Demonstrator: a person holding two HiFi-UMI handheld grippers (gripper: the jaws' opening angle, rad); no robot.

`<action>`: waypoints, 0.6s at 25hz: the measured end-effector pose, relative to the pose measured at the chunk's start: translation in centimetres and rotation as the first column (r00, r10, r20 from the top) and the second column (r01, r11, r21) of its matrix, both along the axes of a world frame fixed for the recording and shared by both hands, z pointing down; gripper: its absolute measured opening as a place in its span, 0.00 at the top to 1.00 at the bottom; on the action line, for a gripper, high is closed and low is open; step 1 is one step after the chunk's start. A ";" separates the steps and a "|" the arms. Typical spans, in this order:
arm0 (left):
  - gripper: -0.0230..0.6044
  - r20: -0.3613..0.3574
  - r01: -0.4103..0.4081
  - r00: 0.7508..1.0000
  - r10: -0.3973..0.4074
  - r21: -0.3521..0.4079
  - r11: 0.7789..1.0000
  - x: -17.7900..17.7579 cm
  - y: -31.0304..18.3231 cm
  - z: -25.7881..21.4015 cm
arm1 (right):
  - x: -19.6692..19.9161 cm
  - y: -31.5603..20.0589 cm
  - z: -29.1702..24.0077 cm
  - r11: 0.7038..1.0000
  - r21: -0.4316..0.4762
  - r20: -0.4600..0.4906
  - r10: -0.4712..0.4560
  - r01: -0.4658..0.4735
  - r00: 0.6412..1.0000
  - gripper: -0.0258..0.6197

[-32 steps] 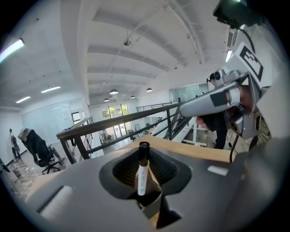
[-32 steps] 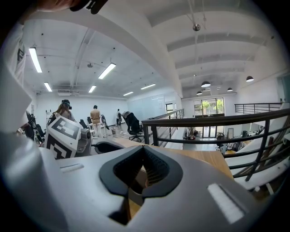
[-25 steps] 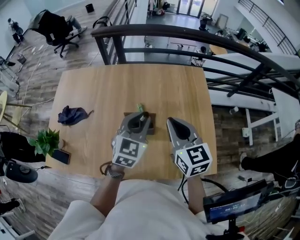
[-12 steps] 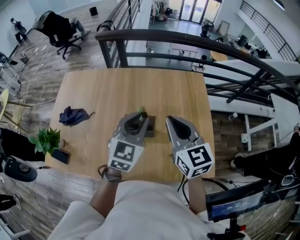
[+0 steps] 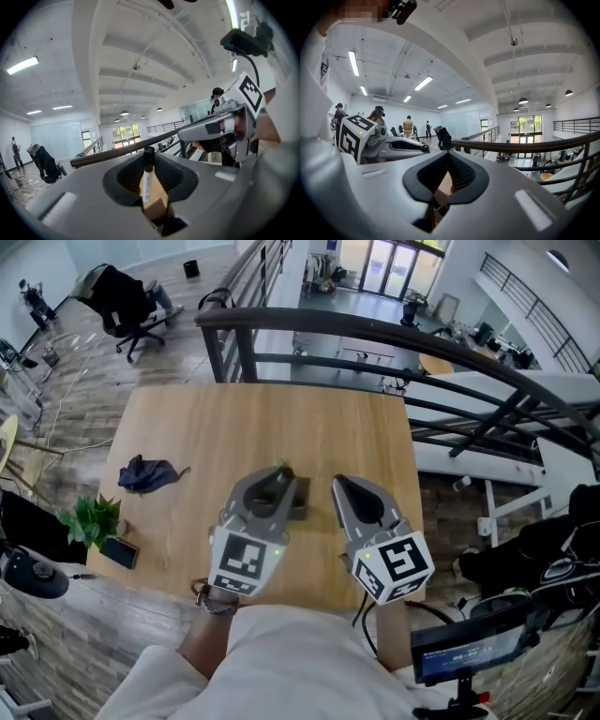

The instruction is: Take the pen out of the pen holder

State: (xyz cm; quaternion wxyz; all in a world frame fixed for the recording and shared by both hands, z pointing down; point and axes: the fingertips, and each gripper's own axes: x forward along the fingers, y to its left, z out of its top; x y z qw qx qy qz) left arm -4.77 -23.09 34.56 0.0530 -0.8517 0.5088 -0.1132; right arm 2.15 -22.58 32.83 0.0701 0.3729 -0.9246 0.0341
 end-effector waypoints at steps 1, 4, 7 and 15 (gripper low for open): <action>0.86 -0.002 0.002 1.000 -0.002 0.008 1.000 0.0 0.1 -0.3 | 0.1 0.0 -0.1 1.000 0.003 0.000 0.000 0.000 1.000 0.96; 0.86 -0.006 0.002 1.000 -0.002 0.029 1.000 -0.1 0.3 -1.0 | 0.2 0.3 -0.5 1.000 0.016 0.011 0.004 -0.004 1.000 0.96; 0.86 -0.009 0.001 1.000 -0.001 0.039 0.999 -0.5 0.5 -1.1 | -0.2 0.7 -0.9 0.999 0.050 0.007 0.006 -0.007 1.000 0.96; 0.86 -0.014 -0.001 1.000 0.001 0.043 0.999 -0.7 0.8 -1.1 | -0.5 1.0 -0.8 0.998 0.064 -0.024 0.022 -0.021 0.999 0.96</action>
